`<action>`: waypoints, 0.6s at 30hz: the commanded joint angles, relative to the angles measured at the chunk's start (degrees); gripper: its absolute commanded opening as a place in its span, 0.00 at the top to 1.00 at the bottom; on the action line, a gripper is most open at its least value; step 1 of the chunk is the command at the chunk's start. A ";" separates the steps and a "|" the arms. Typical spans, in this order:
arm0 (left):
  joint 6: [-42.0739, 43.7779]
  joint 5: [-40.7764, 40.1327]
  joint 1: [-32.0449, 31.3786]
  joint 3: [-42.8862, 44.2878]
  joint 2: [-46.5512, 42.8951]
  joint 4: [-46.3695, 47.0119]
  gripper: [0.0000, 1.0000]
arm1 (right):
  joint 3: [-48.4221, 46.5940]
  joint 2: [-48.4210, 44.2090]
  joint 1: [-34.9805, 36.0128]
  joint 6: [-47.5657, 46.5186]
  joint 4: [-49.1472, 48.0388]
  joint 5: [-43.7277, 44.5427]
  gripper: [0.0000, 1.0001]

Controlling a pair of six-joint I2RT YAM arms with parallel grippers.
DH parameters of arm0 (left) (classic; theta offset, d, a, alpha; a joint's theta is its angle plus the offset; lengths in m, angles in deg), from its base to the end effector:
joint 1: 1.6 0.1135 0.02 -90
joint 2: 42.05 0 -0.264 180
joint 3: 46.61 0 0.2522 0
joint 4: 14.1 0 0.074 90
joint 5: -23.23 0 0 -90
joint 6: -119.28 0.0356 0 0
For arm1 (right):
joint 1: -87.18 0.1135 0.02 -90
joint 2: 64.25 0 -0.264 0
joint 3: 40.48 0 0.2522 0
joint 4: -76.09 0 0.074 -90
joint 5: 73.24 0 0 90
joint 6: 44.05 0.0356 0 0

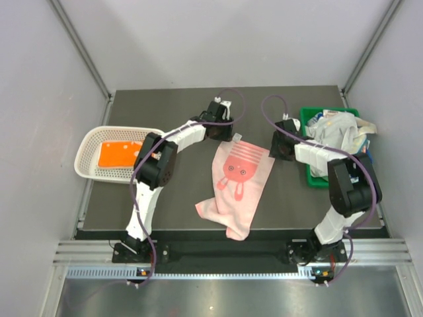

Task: Fold and stack the towels
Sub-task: Flatten out the crumpled towel

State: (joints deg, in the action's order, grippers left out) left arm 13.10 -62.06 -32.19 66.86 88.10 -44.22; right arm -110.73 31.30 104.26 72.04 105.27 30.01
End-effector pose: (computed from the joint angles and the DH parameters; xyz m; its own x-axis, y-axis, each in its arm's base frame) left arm 0.4347 -0.2604 0.1631 -0.7575 0.1252 -0.6408 0.3587 0.8998 -0.2482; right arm 0.3242 0.0911 0.1800 -0.7685 0.2117 -0.6038 0.1997 0.9759 0.0880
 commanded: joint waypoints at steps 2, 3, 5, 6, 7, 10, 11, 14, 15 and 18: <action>-0.07 0.30 -0.17 -1.61 3.80 -3.68 0.53 | -2.40 2.89 -0.21 0.10 -2.67 -2.27 0.53; -0.25 0.30 -0.09 -1.53 3.89 -3.77 0.57 | -2.40 3.32 -0.03 0.11 -2.76 -2.36 0.53; -0.43 -0.40 -0.09 -1.44 4.15 -4.03 0.62 | -2.75 4.82 0.06 0.19 -2.76 -2.80 0.53; -0.51 -0.66 -0.17 -1.44 4.24 -4.12 0.66 | -3.10 5.26 0.32 0.19 -2.76 -2.88 0.53; -0.60 -0.93 -0.09 -1.44 4.15 -4.29 0.69 | -3.27 6.22 0.41 0.28 -2.68 -2.97 0.53; -0.60 -1.81 -0.17 -1.79 3.80 -4.38 0.78 | -4.85 8.15 0.94 -0.24 -1.89 -2.10 0.54; -0.60 -2.42 -0.09 -1.79 3.62 -4.38 0.80 | -5.21 8.60 0.85 -0.33 -1.80 -2.01 0.55; -0.86 -3.65 0.00 -2.05 2.92 -4.47 0.88 | -6.87 10.36 1.46 -0.69 -1.27 -2.27 0.63; -1.04 -3.83 0.00 -2.14 2.48 -4.56 0.93 | -7.14 10.80 1.64 -0.86 -1.18 -2.10 0.66; -1.57 -4.18 0.09 -2.67 1.34 -4.12 1.00 | -8.46 12.38 2.08 -1.30 -0.74 -1.57 0.76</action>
State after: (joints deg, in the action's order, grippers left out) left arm 11.83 -64.13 -32.19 66.79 88.60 -43.58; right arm -117.74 40.87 105.31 71.14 103.11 28.59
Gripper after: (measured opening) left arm 0.018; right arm 0.263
